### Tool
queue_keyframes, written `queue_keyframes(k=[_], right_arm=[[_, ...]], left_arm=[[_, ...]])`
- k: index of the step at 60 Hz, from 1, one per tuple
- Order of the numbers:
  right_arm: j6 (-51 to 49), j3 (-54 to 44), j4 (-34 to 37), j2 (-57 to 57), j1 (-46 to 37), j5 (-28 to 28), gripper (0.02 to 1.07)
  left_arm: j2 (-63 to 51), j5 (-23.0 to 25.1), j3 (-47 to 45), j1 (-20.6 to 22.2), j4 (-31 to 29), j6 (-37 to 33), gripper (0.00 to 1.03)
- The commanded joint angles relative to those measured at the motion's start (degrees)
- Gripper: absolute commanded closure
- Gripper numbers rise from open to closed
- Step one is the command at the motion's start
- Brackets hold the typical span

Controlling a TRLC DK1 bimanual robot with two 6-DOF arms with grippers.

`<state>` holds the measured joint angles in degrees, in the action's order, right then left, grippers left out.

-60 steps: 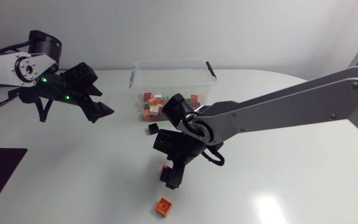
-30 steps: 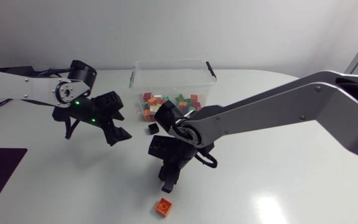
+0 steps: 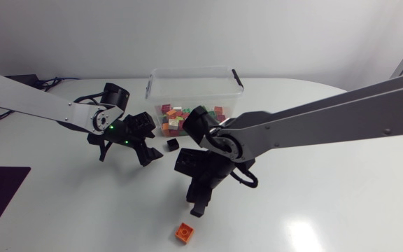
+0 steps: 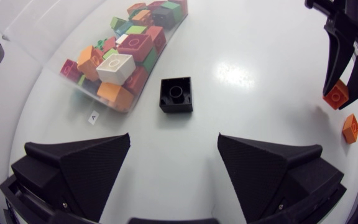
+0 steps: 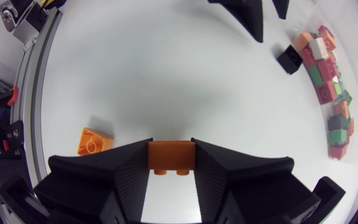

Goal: Place the duplo bricks in the container

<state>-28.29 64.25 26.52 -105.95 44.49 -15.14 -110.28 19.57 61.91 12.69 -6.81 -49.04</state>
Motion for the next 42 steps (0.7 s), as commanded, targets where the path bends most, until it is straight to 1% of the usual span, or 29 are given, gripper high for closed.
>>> queue_keyframes(k=[1, 11, 20, 30, 34, 36, 38, 41, 42], right_arm=[[-0.01, -1.85, 1.25, 4.70, -1.16, -0.07, 0.84], [0.08, -3.34, 2.48, 11.12, -2.74, -0.51, 0.83], [0.08, -4.22, 3.71, 16.65, -4.59, -1.39, 0.83], [-0.09, -3.34, 5.12, 21.05, -7.22, -3.15, 0.83], [-0.27, -1.85, 5.91, 22.37, -8.81, -3.85, 0.83], [-0.45, -0.70, 6.61, 22.98, -9.86, -4.64, 0.83], [-0.45, 0.18, 6.70, 23.42, -10.65, -5.08, 0.83], [-0.45, 1.49, 7.05, 23.86, -11.62, -5.34, 0.83], [-0.45, 2.02, 7.05, 23.95, -12.06, -5.78, 0.83]], left_arm=[[-2.66, 0.91, 1.99, 1.02, 1.53, 1.75, 0.06], [-5.65, 0.91, 4.10, 2.34, 3.12, 3.86, 0.06], [-8.02, 0.91, 4.54, 3.75, 6.98, 5.79, 0.05], [-9.87, 0.82, 5.41, 4.54, 9.36, 7.29, 0.06], [-10.13, 0.82, 5.59, 4.80, 9.62, 7.64, 0.08], [-10.13, 0.91, 5.59, 4.89, 9.88, 7.73, 0.10], [-10.13, 0.91, 5.59, 5.15, 9.97, 7.73, 0.16], [-10.31, 0.91, 5.59, 5.51, 9.97, 7.73, 0.27], [-10.31, 0.91, 5.59, 5.68, 9.97, 7.73, 0.34]])
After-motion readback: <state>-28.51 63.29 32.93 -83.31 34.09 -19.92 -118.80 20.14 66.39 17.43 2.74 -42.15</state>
